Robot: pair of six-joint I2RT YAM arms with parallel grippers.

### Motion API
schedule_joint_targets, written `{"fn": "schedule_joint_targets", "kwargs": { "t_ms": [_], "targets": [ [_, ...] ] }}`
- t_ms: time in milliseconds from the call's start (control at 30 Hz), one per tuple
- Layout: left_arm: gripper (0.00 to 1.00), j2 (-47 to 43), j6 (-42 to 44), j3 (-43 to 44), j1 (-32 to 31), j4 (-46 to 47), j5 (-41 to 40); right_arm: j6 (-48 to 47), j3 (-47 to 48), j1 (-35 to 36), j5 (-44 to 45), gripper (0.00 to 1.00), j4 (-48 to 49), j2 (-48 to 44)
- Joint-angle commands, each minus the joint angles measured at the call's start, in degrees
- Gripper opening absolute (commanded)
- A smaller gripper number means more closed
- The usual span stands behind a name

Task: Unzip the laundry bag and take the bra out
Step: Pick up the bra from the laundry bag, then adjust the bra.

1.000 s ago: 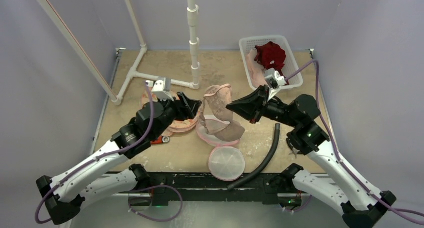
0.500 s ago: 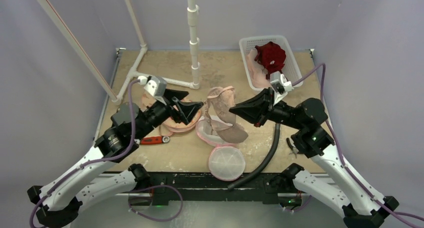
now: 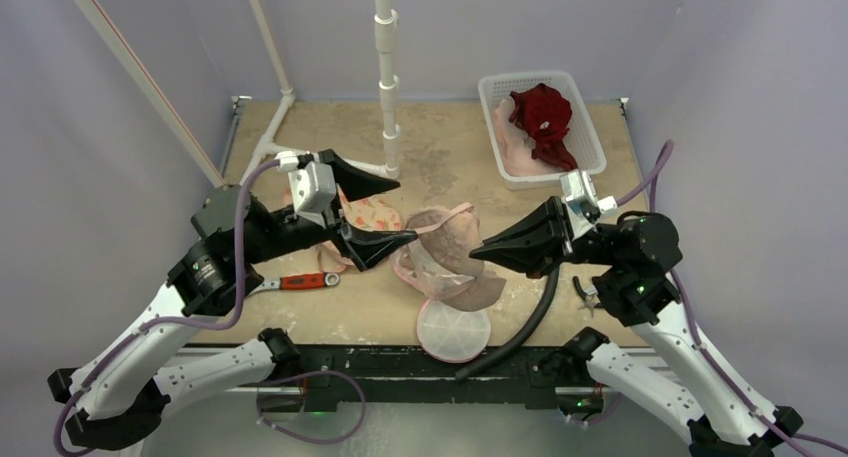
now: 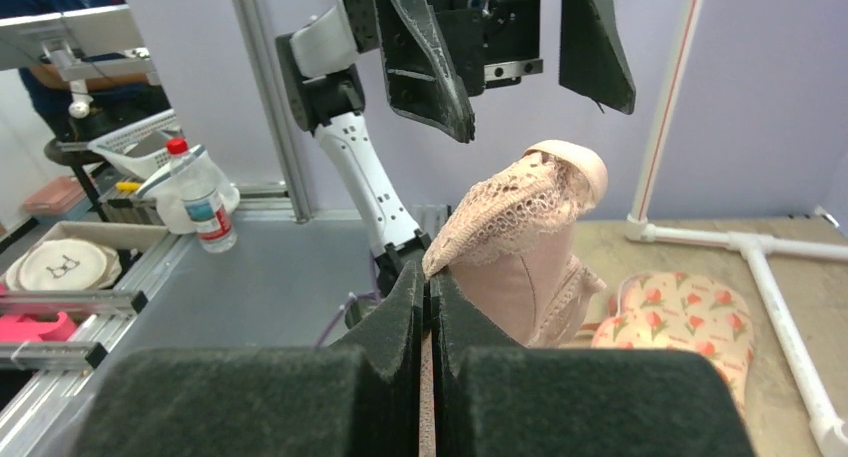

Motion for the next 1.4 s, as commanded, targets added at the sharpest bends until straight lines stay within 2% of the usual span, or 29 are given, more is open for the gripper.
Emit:
{"fn": "schedule_joint_targets", "kwargs": {
  "t_ms": [0, 267, 367, 400, 500, 633, 667, 767, 800, 900, 967, 1067, 1200, 1367],
  "targets": [
    [0.8, 3.75, 1.94, 3.64, 0.17, -2.5, 9.51, 2.62, -0.64, -0.14, -5.45, 0.0, 7.96, -0.68],
    [0.8, 8.17, 1.03, 3.87, 0.11, -2.51, 14.4, 5.36, -0.95, -0.11, -7.33, 0.0, 13.31, -0.29],
    [0.75, 9.17, 0.61, 3.87, 0.12, -1.91, 17.16, 5.62, -0.91, -0.11, -7.45, 0.0, 13.97, -0.21],
    [0.7, 9.48, 0.4, 3.91, 0.13, -1.65, 18.38, 5.59, -0.83, -0.14, -7.36, 0.0, 14.05, -0.2],
    [0.5, 10.1, -0.74, 3.74, 0.17, 0.26, 21.89, 4.51, -0.42, -0.14, -6.51, 0.0, 12.88, 0.05],
    [0.05, 10.48, -1.79, 4.0, 0.12, 2.27, 23.47, 1.11, 0.53, -0.19, -2.99, 0.0, 8.09, -0.26],
    [0.0, 10.34, -2.01, 4.14, 0.15, 2.66, 23.25, -0.19, 0.82, -0.13, -1.88, 0.0, 6.63, -0.24],
    [0.0, 9.15, -2.44, 4.47, 0.12, 3.99, 21.31, -2.62, 1.07, -0.11, 1.6, 0.0, 2.8, -0.57],
    [0.0, 8.7, -2.29, 4.8, 0.15, 4.0, 19.89, -3.34, 1.09, -0.1, 2.65, 0.1, 1.71, -0.75],
    [0.0, 7.0, -0.08, 6.65, 0.17, 2.32, 16.51, -4.86, 0.93, -0.15, 5.1, 0.52, -0.35, -1.29],
    [0.0, 6.05, 1.68, 8.49, 0.13, 0.28, 15.04, -5.46, 0.86, -0.15, 6.25, 0.67, -1.32, -1.66],
    [0.0, 4.85, 4.3, 11.78, 0.14, -3.1, 13.7, -6.35, 1.17, -0.15, 7.04, 0.75, -2.64, -1.69],
    [0.0, 3.59, 6.51, 15.72, 0.18, -7.33, 10.87, -7.51, 0.88, -0.15, 10.36, 0.79, -3.45, -2.41],
    [0.0, 2.46, 10.65, 18.79, 0.19, -10.05, 10.25, -6.85, -1.71, -0.15, 11.22, 0.8, -0.74, -3.38]
  ]
}}
